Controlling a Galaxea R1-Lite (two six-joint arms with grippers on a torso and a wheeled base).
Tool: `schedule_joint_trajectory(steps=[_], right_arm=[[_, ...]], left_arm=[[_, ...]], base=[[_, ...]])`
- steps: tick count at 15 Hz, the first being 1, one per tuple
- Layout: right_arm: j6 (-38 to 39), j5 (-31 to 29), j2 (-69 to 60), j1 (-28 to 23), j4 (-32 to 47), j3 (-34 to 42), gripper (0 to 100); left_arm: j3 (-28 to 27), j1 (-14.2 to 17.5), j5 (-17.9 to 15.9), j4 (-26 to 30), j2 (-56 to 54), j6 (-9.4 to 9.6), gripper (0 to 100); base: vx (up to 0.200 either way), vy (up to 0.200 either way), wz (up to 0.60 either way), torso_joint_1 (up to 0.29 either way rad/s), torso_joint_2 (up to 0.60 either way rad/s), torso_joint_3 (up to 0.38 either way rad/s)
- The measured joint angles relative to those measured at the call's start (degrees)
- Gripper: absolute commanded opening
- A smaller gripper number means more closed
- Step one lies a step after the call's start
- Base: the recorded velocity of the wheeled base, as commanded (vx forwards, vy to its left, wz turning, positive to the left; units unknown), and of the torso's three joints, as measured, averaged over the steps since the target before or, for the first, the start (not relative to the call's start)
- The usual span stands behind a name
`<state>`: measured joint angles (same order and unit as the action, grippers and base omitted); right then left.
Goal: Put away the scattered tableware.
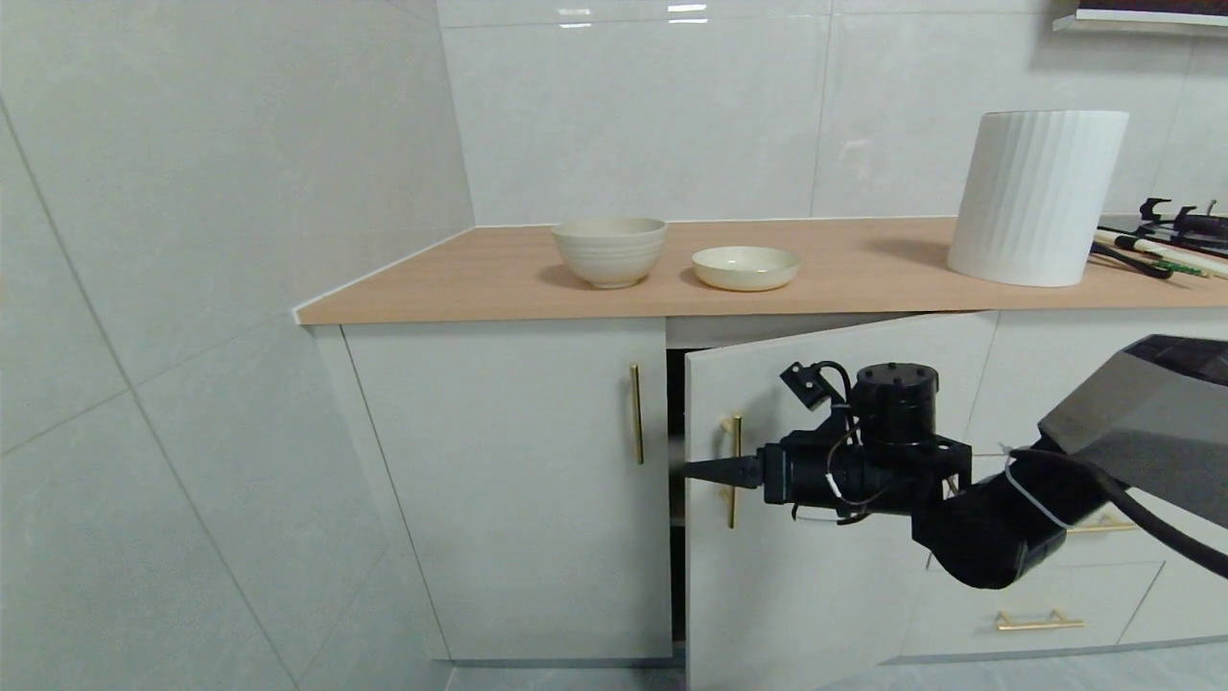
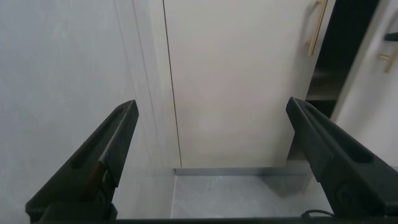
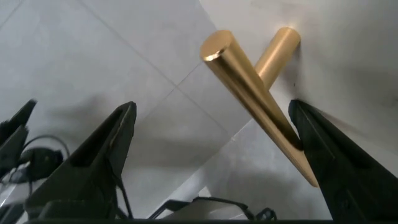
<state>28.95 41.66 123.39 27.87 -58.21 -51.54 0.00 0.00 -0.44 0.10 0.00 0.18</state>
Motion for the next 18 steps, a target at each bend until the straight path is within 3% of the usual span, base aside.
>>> schedule_joint_trajectory(steps=[6,11,15,18], right_arm=[[0.0,0.5,-3.1,0.9,-12.9,13.1,100],[1.7,4.5,-4.5,1.2,-13.2,15.7,100],[2.0,5.3,-6.0,1.2,-12.6,16.5,100],[2.0,5.6,-6.5,1.2,-12.5,16.8,100]], left_arm=[[0.0,0.0,0.0,0.0,0.0,0.0,100],[0.0,0.0,0.0,0.0,0.0,0.3,100],[0.0,0.0,-0.8,0.0,0.0,5.06,100],[-1.2,0.0,-2.8,0.4,0.0,5.56,100]], base=[[0.0,0.0,0.0,0.0,0.0,0.0],[0.0,0.0,0.0,0.0,0.0,0.0],[0.0,0.0,0.0,0.0,0.0,0.0],[0.0,0.0,0.0,0.0,0.0,0.0]])
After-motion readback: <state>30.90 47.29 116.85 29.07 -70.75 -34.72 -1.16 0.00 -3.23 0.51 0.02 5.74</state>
